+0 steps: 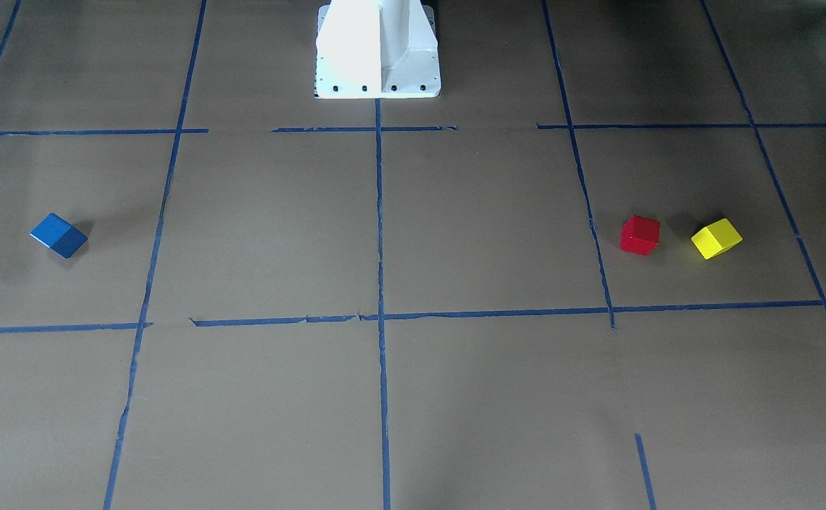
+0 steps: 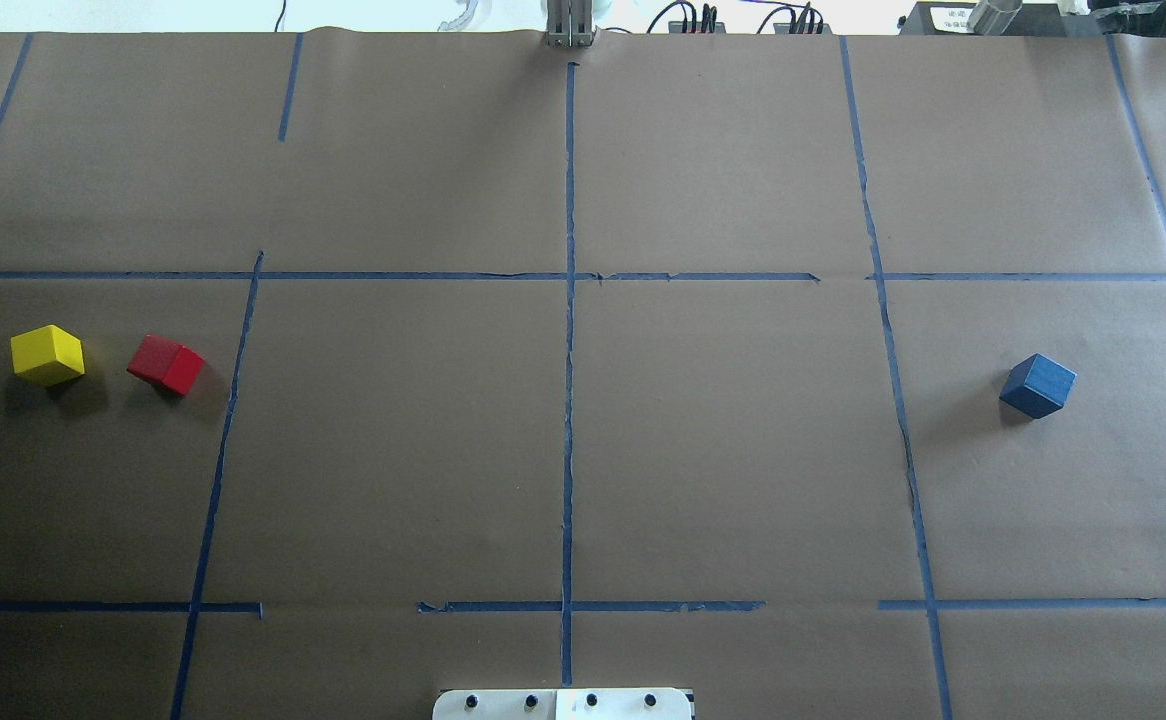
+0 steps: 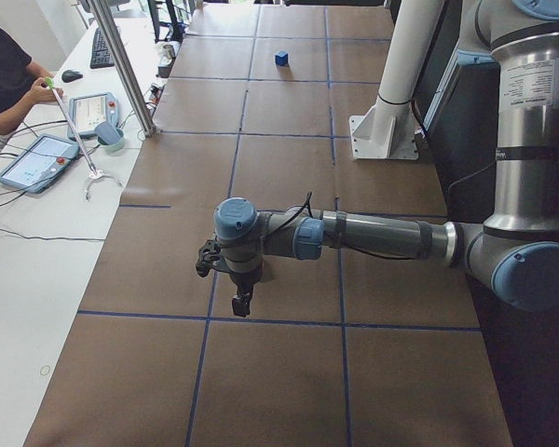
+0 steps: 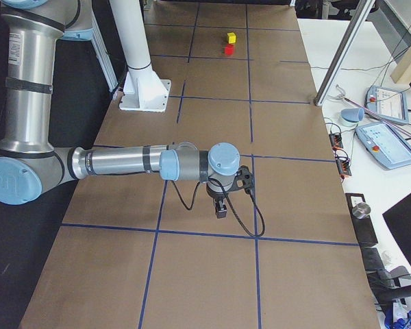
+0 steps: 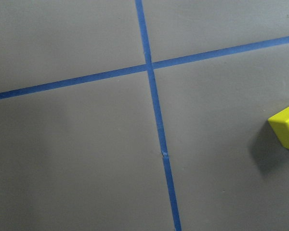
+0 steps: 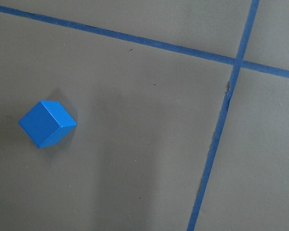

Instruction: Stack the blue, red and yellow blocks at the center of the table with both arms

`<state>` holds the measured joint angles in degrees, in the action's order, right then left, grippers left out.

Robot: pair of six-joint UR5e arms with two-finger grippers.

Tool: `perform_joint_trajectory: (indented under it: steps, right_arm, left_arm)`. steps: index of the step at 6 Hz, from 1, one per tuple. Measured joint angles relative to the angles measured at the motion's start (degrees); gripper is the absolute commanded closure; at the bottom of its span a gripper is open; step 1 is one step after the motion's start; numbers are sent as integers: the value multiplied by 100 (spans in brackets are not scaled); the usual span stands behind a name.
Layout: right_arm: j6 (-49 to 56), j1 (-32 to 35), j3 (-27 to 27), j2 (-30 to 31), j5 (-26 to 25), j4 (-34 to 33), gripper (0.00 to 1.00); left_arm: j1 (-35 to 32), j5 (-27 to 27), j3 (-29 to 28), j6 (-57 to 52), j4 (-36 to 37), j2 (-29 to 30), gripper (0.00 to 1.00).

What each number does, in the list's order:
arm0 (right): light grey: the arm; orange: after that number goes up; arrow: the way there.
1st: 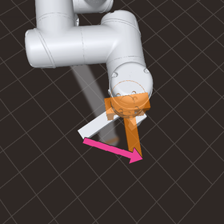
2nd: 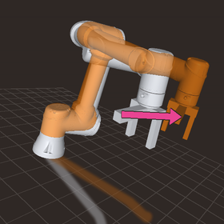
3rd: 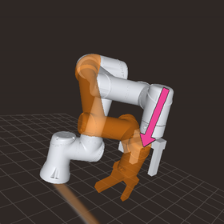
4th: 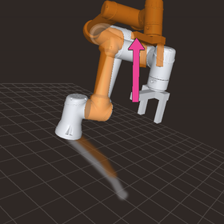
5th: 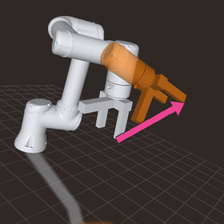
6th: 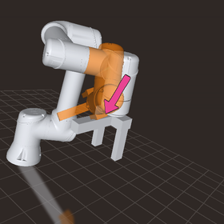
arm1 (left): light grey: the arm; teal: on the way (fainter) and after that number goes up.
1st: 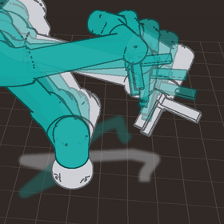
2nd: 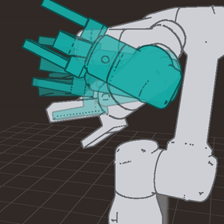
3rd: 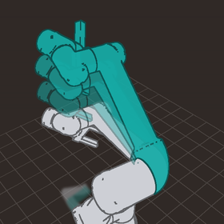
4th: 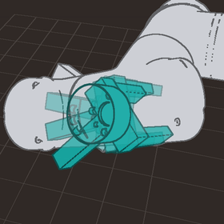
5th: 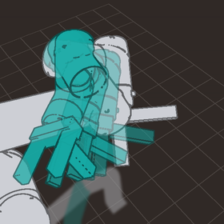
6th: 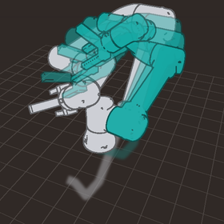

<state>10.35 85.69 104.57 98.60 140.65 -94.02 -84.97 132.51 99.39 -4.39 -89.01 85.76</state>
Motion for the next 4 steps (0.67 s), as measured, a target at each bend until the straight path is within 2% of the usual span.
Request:
perform_joint_trajectory:
  steps: [2,3,4]
  right_arm:
    - [-491,-152,89,1,38,44,1]
    - [-1053,-415,155,-14,31,231,1]
    - [-1889,-812,202,-42,-57,712,1]
  left_arm:
    - [278,171,6,60,-326,-1,0]
    - [351,206,-26,79,-479,-5,0]
    - [370,388,-52,91,-524,-6,0]
